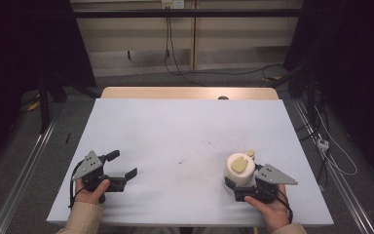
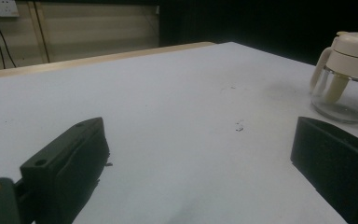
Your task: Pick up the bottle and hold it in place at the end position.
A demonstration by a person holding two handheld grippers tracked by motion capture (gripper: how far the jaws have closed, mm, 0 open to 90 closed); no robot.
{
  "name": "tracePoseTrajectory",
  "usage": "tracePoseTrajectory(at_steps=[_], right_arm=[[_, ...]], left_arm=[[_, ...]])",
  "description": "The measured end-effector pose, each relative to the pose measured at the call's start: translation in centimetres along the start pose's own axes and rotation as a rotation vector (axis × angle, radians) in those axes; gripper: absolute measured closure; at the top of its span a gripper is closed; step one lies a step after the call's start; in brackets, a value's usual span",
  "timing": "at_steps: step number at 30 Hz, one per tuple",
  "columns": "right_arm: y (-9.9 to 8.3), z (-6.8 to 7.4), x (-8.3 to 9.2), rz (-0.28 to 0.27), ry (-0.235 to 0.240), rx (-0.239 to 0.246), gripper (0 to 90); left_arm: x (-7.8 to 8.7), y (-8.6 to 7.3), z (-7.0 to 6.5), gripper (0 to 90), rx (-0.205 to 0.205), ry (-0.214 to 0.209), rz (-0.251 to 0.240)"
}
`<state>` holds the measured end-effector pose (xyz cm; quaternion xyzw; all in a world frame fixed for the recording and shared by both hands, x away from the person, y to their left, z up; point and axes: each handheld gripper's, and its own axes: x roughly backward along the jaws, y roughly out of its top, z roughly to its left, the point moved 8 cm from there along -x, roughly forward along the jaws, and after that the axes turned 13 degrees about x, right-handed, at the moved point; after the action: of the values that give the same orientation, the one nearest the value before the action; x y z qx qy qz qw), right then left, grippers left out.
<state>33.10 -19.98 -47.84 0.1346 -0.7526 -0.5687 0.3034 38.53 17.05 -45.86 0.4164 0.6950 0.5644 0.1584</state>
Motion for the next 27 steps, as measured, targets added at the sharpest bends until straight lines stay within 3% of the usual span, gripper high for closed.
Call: tracePoseTrajectory(at_steps=[2,17,27], right_arm=[[0.2,-0.1,-0.2,-0.006,-0.012,0.012,5.3],[1.1,-1.2,-1.2,-0.047,-0.040,-0.035,5.4],[1.8,-1.0,-2.2,-0.053,-0.037,-0.019,5.4]], left_arm=[[0.0,0.0,0.0,3.2,0.002,-0.001,-0.002],[0.0,0.0,0.1,3.2,0.010,0.001,-0.007],[0.0,0.0,0.0,3.2,0.009,0.000,-0.005]])
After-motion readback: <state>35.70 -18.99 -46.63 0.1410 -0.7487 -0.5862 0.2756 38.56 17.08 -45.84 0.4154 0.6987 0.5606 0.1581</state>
